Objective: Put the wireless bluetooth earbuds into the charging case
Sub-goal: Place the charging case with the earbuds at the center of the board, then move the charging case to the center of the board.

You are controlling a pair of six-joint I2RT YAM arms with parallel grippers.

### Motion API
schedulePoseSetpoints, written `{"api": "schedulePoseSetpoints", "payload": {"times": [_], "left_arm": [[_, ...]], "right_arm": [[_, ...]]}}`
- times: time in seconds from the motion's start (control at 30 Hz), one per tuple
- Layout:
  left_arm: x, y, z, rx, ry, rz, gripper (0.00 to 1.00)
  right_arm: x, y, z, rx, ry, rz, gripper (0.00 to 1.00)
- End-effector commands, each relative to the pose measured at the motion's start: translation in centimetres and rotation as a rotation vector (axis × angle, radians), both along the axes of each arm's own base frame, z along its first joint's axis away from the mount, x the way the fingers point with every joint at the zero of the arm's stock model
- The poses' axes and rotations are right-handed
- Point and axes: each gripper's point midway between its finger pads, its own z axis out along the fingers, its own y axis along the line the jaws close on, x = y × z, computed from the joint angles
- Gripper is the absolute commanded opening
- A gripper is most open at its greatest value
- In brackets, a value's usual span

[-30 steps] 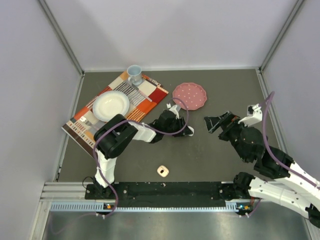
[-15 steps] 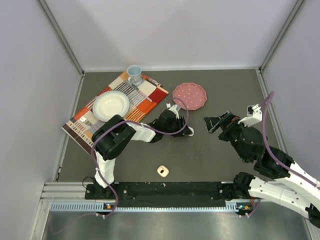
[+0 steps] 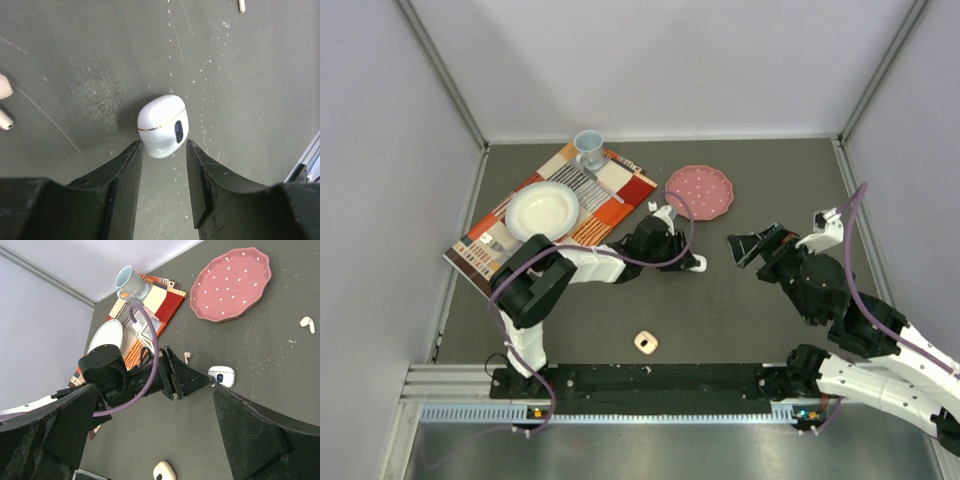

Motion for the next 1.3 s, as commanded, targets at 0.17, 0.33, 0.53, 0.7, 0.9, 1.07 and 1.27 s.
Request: {"api": "schedulePoseSetpoints", "payload": {"times": [0.17, 0.33, 0.53, 0.7, 0.9, 1.07, 1.27], "left_arm": [[0.8, 3.5, 6.9, 0.068, -0.201, 0.071, 0.46], [1.2, 6.5, 10.2, 0.112, -0.307, 0.155, 0.48], [1.3, 9.7, 11.0, 0.125, -0.41, 0.247, 0.52], [0.9, 11.5, 11.6, 0.136, -0.46, 0.255, 0.56], [0.0, 14.5, 14.0, 0.128, -0.552, 0.321, 0.73], [-0.3, 18.2, 13.9, 0.184, -0.554, 0.399, 0.89], [-0.3, 21.8, 13.8, 0.177, -0.543, 0.459, 0.97]], "right_arm": [[0.4, 0.1, -0.2, -0.019, 0.001, -0.01, 0.99], [0.6, 0.3, -0.7, -0.056, 0.005, -0.007, 0.99], [1.4, -0.2, -1.5, -0.196, -0.011, -0.027, 0.99], [1.9, 1.3, -3.2, -0.4, -0.018, 0.078, 0.99], [1.6, 3.8, -5.9, -0.606, -0.041, 0.288, 0.99], [0.9, 5.3, -6.2, -0.575, -0.116, 0.388, 0.99], [-3.4, 10.3, -7.1, -0.554, -0.413, 0.798, 0.99]]}}
